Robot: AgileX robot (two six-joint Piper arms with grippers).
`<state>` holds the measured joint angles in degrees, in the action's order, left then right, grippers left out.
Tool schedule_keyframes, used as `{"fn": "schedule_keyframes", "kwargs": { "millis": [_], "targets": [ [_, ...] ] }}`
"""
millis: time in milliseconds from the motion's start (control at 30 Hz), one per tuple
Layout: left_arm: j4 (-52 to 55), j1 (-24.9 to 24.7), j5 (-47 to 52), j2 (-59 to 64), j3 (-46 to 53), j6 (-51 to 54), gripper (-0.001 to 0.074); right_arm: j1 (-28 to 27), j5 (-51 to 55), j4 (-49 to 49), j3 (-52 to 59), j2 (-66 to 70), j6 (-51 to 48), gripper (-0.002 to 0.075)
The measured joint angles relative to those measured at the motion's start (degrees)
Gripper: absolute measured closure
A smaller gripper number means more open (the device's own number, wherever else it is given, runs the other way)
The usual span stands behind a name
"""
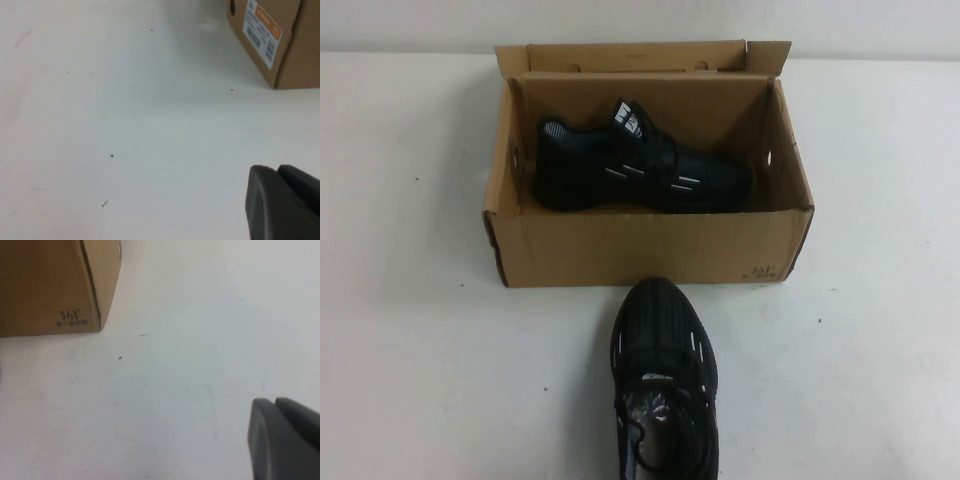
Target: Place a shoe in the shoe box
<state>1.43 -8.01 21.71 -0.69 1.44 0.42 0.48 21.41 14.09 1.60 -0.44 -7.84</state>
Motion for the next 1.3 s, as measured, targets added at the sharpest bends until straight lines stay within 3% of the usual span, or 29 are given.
{"fn": "schedule_keyframes", "kwargs": {
  "millis": [533, 700, 1000, 1300],
  "targets": [
    [-0.8, 0.0, -3.8, 0.0, 0.0, 0.0, 0.0736, 0.0, -6.0, 0.4, 0.0, 0.0, 0.0, 0.0743],
    [-2.4, 0.0, -16.7, 0.0, 0.0, -1.6, 0.0736, 0.0, -14.5, 0.4, 0.0, 0.0, 0.0, 0.0743],
    [-3.1, 0.0, -45.6, 0.0, 0.0, -8.3, 0.0736, 0.0, -38.9, 0.9, 0.0, 0.0, 0.0, 0.0743],
    [-3.1, 0.0, -52.1, 0.0, 0.0, -8.0, 0.0736, 0.0, -46.3, 1.1, 0.0, 0.0, 0.0, 0.0743]
  ]
}}
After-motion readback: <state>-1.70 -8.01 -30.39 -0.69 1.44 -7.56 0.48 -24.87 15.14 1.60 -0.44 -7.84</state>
